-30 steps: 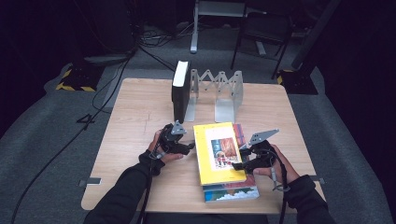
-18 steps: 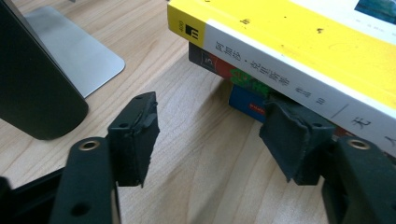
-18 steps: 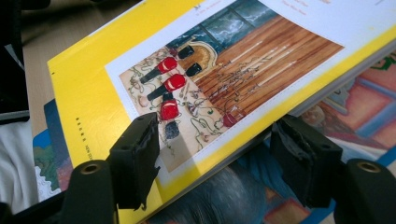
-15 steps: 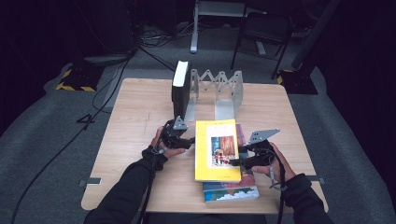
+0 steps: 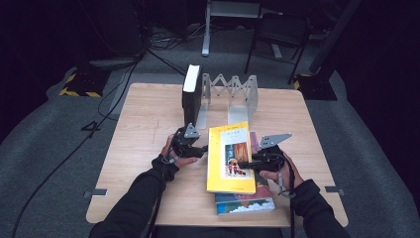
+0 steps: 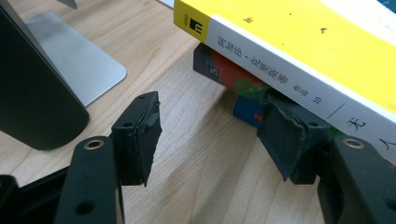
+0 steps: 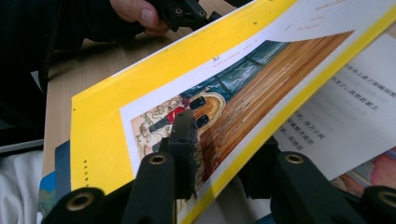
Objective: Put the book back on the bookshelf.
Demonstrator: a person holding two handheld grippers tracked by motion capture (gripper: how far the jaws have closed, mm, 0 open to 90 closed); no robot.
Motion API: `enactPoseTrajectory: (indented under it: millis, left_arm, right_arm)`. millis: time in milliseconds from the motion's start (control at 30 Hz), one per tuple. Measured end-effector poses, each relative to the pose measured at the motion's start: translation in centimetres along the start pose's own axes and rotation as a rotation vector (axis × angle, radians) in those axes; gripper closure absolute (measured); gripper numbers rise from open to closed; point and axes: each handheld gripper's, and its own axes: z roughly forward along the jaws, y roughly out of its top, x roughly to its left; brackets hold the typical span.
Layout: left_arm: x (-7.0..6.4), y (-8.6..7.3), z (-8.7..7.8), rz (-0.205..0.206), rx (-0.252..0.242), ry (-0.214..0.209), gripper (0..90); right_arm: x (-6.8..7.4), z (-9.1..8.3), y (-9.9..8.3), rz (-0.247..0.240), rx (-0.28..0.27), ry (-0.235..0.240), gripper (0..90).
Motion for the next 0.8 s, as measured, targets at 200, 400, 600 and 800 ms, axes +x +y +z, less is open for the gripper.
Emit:
enactPoseTrajectory:
  millis: [200, 400, 600, 800]
  left_arm:
    - [0.2, 0.7, -0.7, -0.005, -0.037, -0.03, 38.5]
    - [0.7, 2.1, -1.1, -0.021, -0.073, -0.071, 38.0]
    - [1.4, 3.7, -1.7, -0.043, -0.124, -0.136, 43.3]
    - [0.1, 5.5, -3.2, 0.052, -0.171, -0.232, 67.5]
  right_arm:
    - [0.8, -1.0, -0.1, -0.058, -0.072, -0.01, 74.3]
    - [1.7, -1.9, -0.1, -0.139, -0.125, -0.022, 74.5]
    - [2.7, -2.4, 0.3, -0.21, -0.154, -0.054, 75.1]
    - [2.8, -3.0, 1.0, -0.231, -0.191, -0.052, 63.0]
